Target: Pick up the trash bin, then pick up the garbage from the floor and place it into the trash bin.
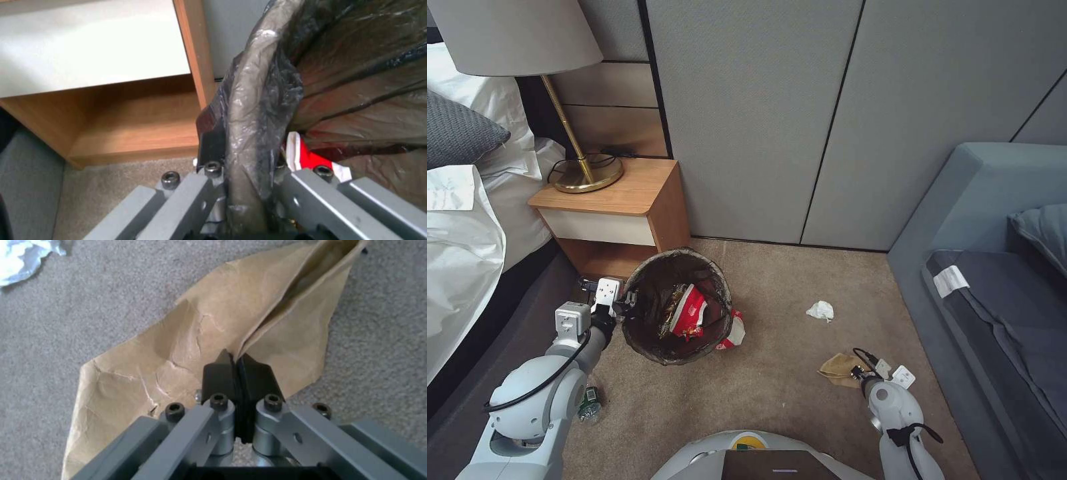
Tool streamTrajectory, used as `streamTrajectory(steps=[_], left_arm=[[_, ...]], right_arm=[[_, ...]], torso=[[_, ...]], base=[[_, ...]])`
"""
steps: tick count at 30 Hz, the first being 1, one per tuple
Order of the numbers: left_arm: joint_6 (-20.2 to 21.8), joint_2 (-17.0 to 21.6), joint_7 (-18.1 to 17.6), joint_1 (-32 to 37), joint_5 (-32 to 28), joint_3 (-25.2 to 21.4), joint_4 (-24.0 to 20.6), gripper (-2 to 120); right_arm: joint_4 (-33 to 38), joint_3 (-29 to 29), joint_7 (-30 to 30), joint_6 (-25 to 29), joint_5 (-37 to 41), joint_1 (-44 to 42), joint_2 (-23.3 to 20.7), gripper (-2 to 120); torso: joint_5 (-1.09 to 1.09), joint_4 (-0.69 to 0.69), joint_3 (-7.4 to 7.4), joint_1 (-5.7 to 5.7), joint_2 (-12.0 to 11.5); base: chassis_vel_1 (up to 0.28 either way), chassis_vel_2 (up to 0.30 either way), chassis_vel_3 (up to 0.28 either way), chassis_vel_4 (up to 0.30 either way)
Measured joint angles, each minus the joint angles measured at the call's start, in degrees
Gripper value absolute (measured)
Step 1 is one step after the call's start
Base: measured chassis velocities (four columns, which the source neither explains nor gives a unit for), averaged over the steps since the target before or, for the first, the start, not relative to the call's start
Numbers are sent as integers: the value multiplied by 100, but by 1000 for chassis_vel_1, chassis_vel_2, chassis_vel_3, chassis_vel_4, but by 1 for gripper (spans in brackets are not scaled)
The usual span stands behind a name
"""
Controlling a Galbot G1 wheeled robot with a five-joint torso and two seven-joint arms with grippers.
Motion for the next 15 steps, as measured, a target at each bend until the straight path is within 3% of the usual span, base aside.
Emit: streamTrajectory(steps=[15], left_arm=[[67, 66, -17, -35, -23, -35, -13, 0]], right_arm=[[714, 11, -102, -39, -269, -227, -105, 0]], torso=[[0, 1, 0, 0, 0]], base=[[0, 0, 0, 0]])
